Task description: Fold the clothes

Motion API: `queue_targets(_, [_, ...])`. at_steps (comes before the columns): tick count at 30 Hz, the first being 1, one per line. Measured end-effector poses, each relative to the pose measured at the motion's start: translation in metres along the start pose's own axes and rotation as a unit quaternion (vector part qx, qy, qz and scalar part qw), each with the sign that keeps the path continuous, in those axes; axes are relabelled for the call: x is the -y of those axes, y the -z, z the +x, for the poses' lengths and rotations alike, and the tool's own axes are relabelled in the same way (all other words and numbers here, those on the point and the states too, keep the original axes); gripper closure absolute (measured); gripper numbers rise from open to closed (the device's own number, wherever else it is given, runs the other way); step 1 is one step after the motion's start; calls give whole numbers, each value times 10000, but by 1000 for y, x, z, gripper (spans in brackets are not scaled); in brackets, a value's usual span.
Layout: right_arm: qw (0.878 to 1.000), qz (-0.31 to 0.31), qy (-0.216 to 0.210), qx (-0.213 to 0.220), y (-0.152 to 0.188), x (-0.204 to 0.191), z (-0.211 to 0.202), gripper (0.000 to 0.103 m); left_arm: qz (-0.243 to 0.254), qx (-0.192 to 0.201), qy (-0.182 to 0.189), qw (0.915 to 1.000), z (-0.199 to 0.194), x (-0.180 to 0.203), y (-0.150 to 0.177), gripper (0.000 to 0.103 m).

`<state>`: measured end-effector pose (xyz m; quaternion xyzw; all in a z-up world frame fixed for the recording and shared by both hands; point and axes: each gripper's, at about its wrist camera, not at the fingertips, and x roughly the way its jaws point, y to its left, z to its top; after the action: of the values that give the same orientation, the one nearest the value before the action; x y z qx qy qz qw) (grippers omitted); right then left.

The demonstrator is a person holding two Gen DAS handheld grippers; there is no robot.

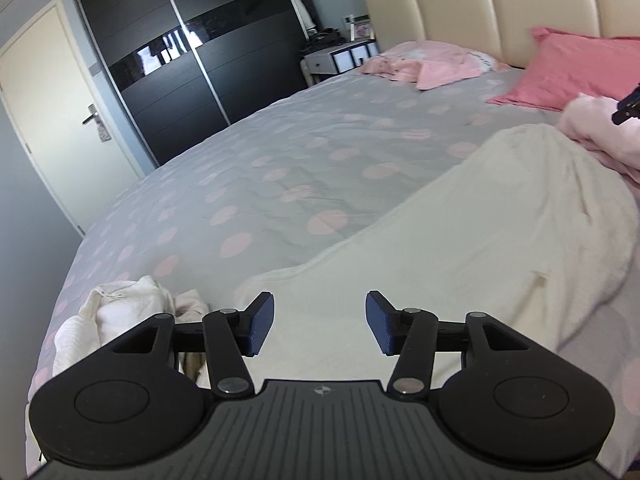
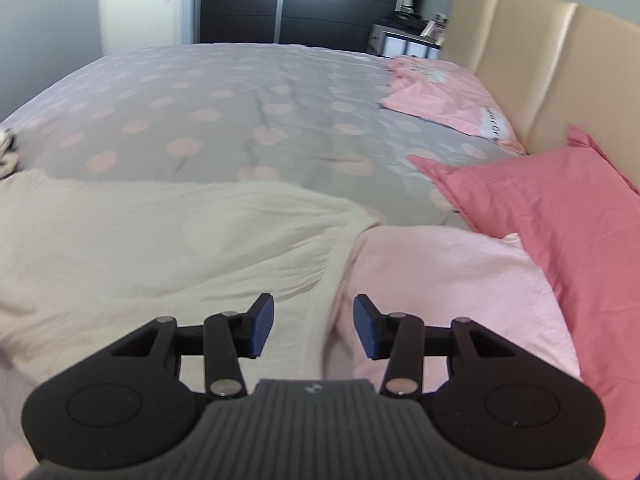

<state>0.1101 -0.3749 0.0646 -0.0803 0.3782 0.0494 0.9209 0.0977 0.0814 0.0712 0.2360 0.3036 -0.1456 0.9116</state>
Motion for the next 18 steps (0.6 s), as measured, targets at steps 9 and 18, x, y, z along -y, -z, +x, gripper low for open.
queue_targets(9, [9950,-798,-581,169,69,-75,-30,46,891,-203,499,9946,-14,74,37,47])
queue_targets(18, [9732,-2226,-574,13,121,-146,-10,38,1980,-1053,345,9739,0,109,107,41])
